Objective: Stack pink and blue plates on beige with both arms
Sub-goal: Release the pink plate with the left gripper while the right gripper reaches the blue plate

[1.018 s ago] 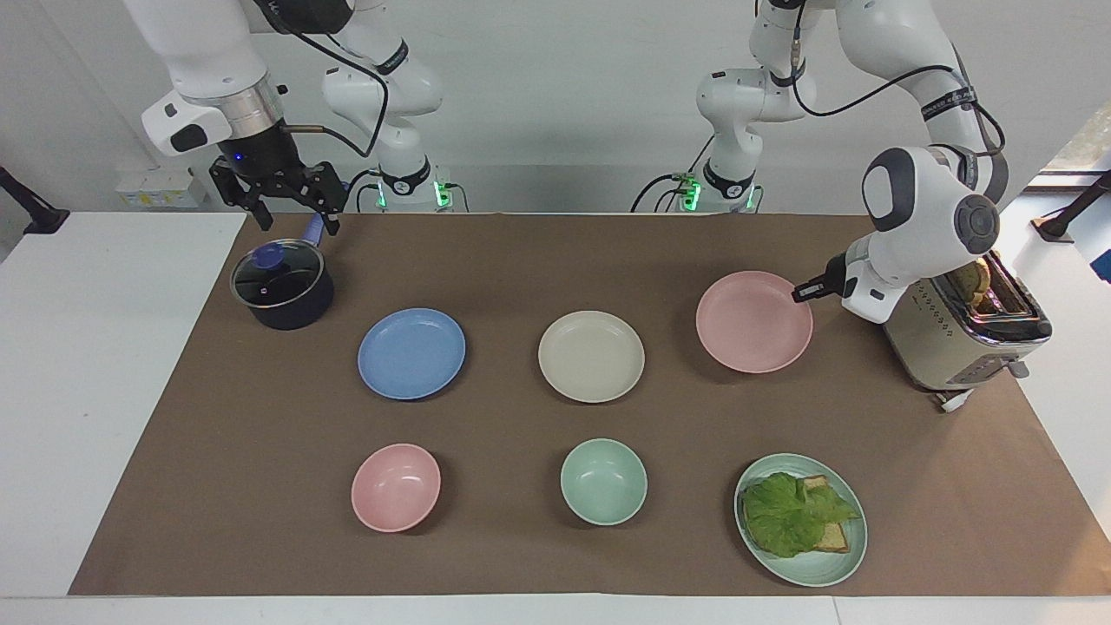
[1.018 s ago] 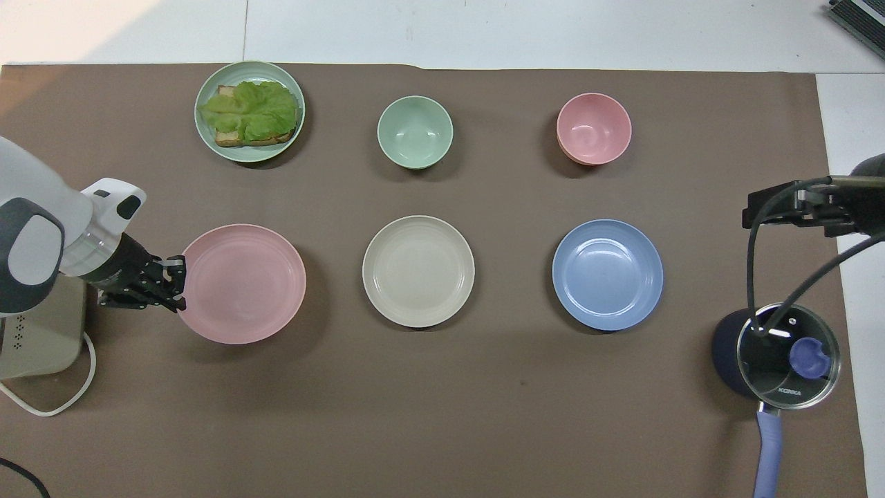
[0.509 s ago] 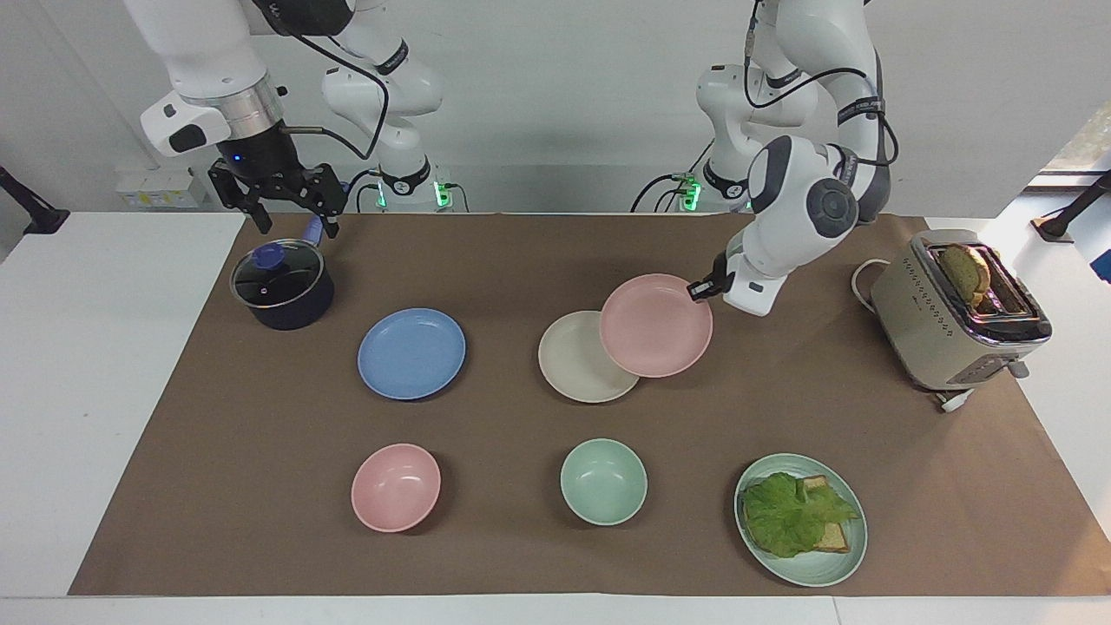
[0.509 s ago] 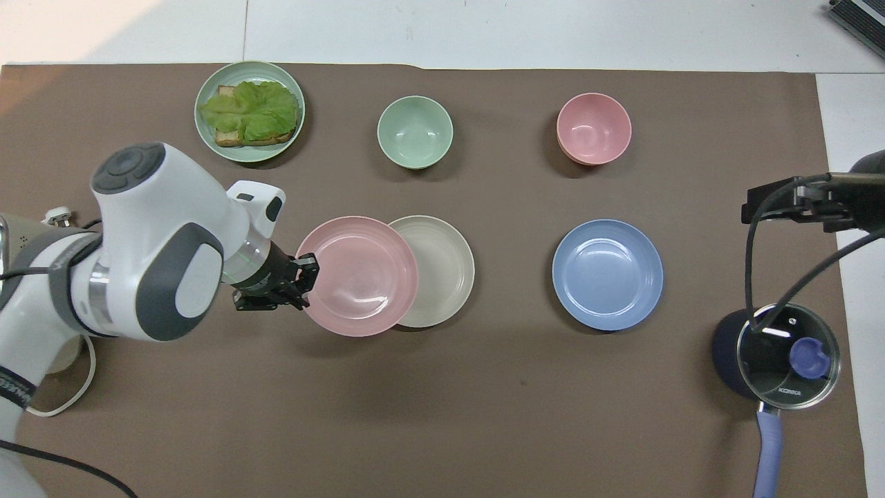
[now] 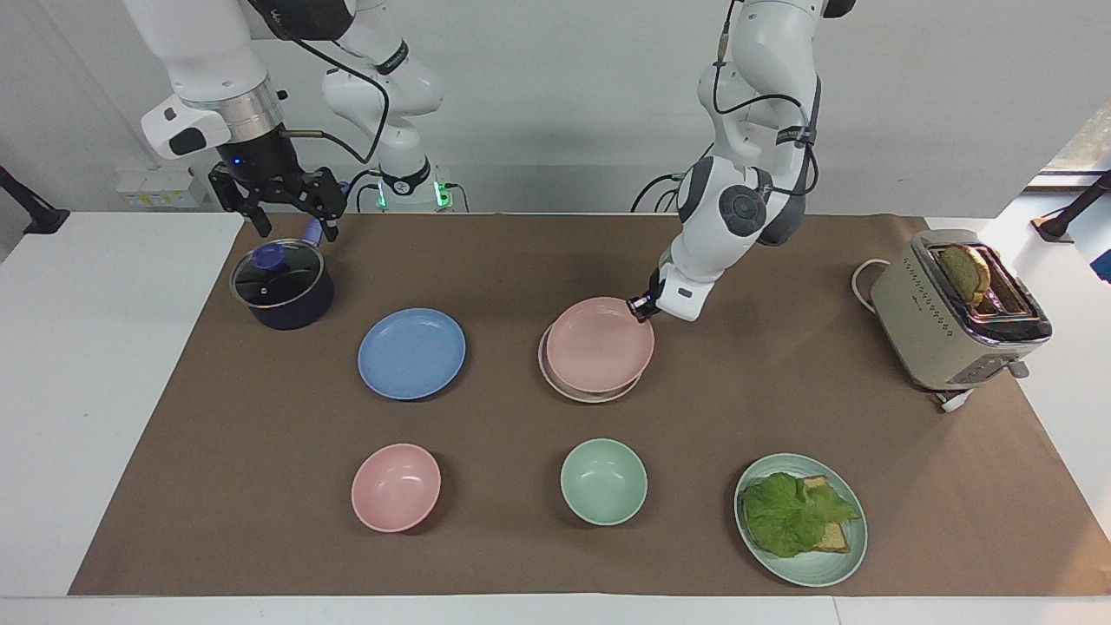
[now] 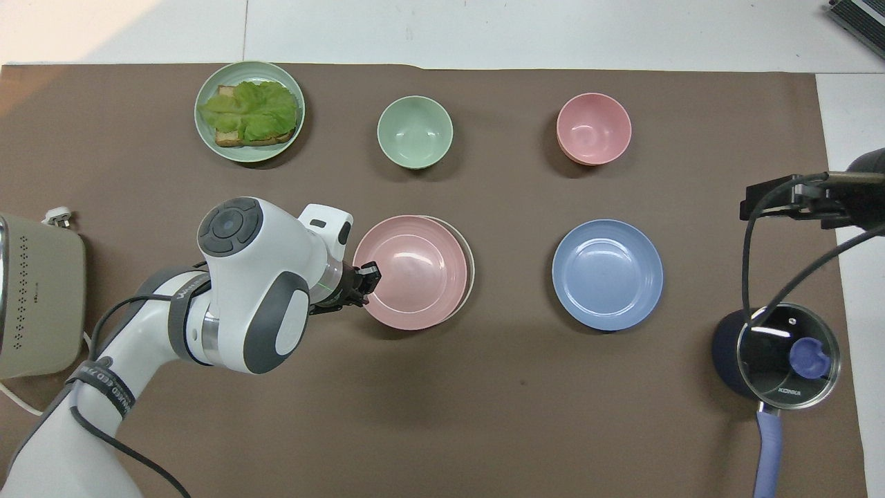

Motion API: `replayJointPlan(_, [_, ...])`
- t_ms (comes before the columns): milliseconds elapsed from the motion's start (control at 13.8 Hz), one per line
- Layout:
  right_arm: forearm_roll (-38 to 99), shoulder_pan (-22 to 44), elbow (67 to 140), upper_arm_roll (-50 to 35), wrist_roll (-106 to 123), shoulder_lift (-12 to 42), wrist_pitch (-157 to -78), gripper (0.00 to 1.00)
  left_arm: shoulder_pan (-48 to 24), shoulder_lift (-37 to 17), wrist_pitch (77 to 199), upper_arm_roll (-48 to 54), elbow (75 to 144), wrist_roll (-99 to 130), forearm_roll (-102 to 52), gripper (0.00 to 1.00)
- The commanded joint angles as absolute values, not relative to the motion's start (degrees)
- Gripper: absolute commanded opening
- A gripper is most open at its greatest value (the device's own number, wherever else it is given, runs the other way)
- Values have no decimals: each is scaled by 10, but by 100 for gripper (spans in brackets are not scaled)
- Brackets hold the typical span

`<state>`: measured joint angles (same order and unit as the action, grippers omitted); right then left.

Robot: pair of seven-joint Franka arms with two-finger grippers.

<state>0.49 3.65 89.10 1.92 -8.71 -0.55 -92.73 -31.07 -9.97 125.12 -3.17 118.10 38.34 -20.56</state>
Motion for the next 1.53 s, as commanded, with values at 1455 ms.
replayJointPlan(1455, [167,-16,1289,20,99,42,-1391,100,-35,-47,990,-52,933,-59,-11,100])
